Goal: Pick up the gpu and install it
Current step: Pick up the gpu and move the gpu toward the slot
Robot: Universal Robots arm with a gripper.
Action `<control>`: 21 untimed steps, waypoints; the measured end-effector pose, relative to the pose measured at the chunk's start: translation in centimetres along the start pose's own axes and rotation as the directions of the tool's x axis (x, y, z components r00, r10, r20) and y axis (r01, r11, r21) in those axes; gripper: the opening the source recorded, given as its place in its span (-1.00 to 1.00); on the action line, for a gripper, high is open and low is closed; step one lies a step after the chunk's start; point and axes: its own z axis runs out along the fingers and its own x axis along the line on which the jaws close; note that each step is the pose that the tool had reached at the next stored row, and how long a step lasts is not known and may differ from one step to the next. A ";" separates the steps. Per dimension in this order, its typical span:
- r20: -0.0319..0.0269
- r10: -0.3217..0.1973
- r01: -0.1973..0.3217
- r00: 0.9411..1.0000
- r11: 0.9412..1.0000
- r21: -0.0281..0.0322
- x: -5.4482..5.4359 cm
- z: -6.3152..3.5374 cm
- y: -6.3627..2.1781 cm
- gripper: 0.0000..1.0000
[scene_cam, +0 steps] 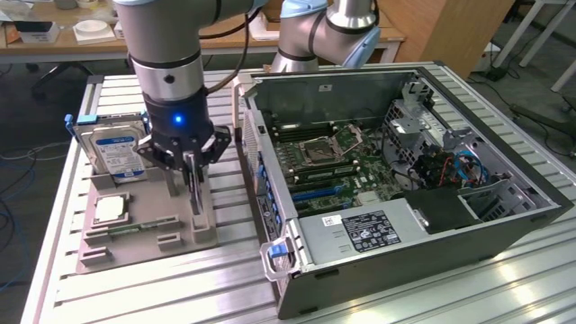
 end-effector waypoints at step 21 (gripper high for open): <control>0.000 0.000 0.000 1.000 1.000 0.000 -0.1 -3.93 -0.04 -0.47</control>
